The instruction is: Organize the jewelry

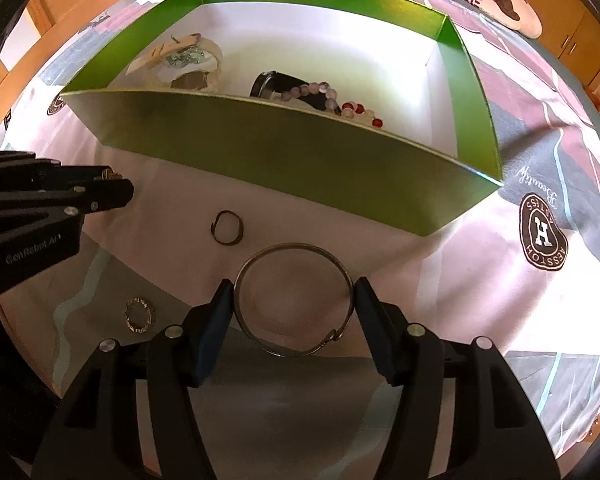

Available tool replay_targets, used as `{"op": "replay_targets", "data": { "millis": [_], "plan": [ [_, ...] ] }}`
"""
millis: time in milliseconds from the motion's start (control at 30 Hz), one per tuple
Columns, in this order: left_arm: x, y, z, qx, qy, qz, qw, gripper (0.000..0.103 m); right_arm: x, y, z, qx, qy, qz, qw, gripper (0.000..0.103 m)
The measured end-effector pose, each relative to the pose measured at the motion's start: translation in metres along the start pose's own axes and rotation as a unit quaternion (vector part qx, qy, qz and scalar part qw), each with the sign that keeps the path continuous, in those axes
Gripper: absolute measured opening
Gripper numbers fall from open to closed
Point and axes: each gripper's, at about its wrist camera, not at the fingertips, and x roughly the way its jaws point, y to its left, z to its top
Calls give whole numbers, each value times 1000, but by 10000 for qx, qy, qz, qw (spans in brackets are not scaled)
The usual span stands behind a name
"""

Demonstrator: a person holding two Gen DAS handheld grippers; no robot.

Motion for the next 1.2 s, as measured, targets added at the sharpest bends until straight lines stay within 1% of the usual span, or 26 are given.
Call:
{"op": "replay_targets", "data": {
  "millis": [567, 867, 967, 1033, 1067, 1133, 1200],
  "plan": [
    [15, -14, 3, 120, 120, 77, 9998, 21, 4, -1, -3, -15, 54, -58, 10000, 62],
    [14, -11, -3, -6, 51, 70, 10000, 21, 4, -1, -4, 8, 56, -71, 10000, 62],
    [11, -9, -1, -43, -69, 82, 9999, 20, -4, 0, -3, 93, -137, -47, 9999, 62],
    [2, -8, 0, -49, -296, 92, 9995, 18, -14, 4, -1, 49, -364, 38, 9993, 62],
    [-3, -8, 0, -39, -394, 102, 9992, 18, -16, 5, -1, 36, -407, 42, 9992, 62],
    [-9, -9, 2, 0, -521, 125, 9986, 18, -18, 7, 0, 11, -434, 40, 9990, 62],
    [-7, -10, 3, 20, -492, 108, 9987, 18, -13, 8, -1, -2, -349, 18, 9994, 62]
  ]
}}
